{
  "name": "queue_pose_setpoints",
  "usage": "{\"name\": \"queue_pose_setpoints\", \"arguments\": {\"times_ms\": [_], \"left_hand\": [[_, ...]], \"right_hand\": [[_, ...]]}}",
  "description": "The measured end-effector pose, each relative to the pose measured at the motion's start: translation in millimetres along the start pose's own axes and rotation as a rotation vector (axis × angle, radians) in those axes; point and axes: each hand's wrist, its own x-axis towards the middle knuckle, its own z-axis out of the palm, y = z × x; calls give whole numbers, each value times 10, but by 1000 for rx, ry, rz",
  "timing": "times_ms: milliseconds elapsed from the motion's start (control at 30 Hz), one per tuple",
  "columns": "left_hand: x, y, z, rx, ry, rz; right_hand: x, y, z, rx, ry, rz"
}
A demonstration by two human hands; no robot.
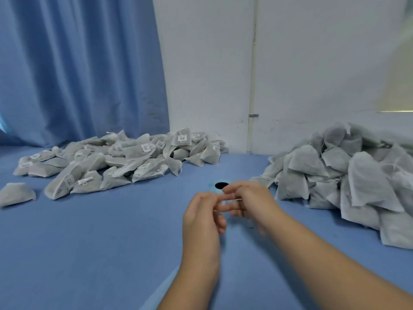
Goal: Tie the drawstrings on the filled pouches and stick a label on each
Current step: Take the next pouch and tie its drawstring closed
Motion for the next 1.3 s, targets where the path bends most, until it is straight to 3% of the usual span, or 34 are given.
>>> {"name": "queue_pose_setpoints", "arguments": {"times_ms": [167, 267, 333, 433, 600, 867, 967, 1167, 1300], "left_hand": [[-106, -213, 161, 299, -119, -1], [-96, -308, 193, 408, -108, -8], [-82, -358, 191, 477, -118, 11], [-74, -405, 207, 538, -146, 28], [-89, -441, 204, 619, -193, 59], [-54, -469, 174, 705, -222, 92], [-52, -475, 165, 737, -235, 95], [-42, -459, 138, 764, -182, 119], [-113, -433, 125, 819, -234, 249]], "right_hand": [[161, 146, -629, -269, 303, -62], [283, 231, -940, -810, 415, -148], [355, 243, -1027, -1031, 354, -249], [434, 194, -942, -1181, 171, -337], [534, 223, -549, -1415, 34, -267], [680, 404, -526, -1512, 185, -297], [663, 417, -646, -1432, 184, -330], [151, 441, -901, -1027, 165, -538], [-442, 387, -1029, -603, 188, -436]]}}
